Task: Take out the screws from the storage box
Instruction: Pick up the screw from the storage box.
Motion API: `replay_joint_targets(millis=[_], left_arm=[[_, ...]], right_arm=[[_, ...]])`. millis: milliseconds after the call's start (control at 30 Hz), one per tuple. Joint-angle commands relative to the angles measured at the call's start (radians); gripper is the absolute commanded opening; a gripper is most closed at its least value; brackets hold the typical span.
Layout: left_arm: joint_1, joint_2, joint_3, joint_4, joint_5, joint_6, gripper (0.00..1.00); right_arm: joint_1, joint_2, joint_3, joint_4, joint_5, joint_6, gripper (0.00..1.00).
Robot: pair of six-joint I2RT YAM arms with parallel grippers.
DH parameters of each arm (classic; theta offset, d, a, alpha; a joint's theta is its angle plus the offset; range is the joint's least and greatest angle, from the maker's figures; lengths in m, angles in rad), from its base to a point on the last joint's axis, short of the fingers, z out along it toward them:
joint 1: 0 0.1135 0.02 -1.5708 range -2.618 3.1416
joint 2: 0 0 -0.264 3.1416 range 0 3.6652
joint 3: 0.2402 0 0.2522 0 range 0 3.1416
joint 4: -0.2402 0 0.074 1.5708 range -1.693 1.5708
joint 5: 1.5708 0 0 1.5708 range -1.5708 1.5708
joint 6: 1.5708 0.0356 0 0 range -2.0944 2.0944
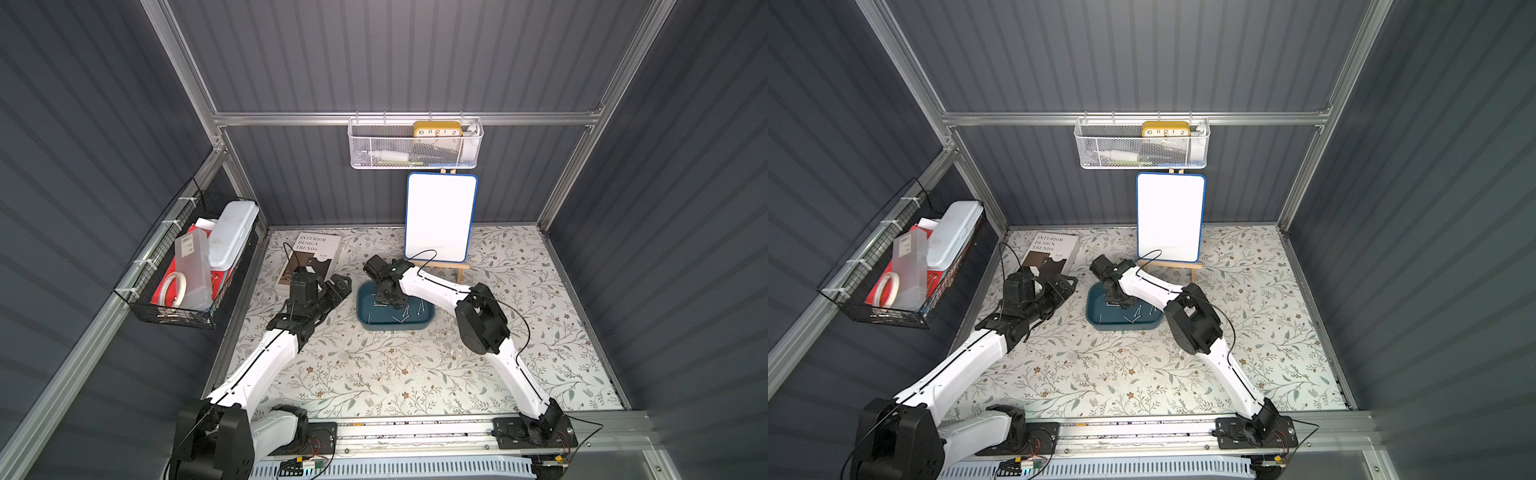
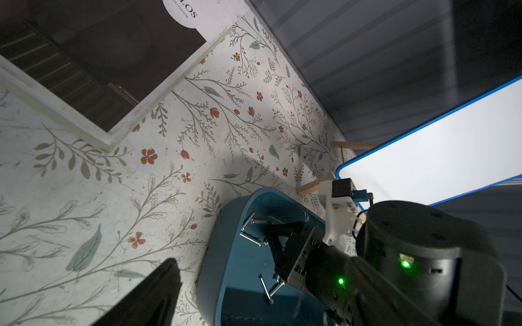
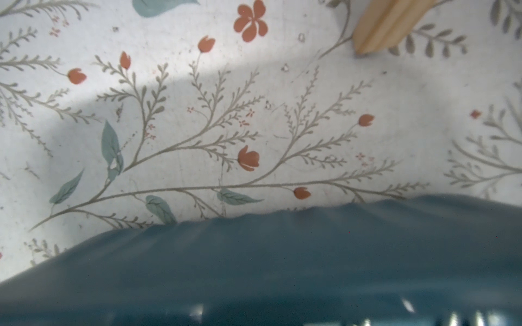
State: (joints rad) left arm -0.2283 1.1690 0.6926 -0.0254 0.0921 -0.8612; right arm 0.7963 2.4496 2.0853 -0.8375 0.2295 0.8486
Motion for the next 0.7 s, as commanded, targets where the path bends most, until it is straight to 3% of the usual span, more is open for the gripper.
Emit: replay_joint_targets(millis=[0, 233, 667], left_arm=[[0.006, 0.017, 0.022, -0.012, -0.009, 0.009, 0.94], [0.006, 0.019, 0.020, -0.004, 0.004, 0.011, 0.94], [0.004, 0.065, 0.011, 0.063, 0.047, 0.059, 0.94]], right_arm=[[-0.012, 0.072, -0.007, -0.063, 0.000, -0.018, 0.12], [-0.016, 0.058, -0.012, -0.054, -0.019, -0.021, 0.09], [-0.016, -0.115, -0.073, -0.011, 0.002, -0.081, 0.08]])
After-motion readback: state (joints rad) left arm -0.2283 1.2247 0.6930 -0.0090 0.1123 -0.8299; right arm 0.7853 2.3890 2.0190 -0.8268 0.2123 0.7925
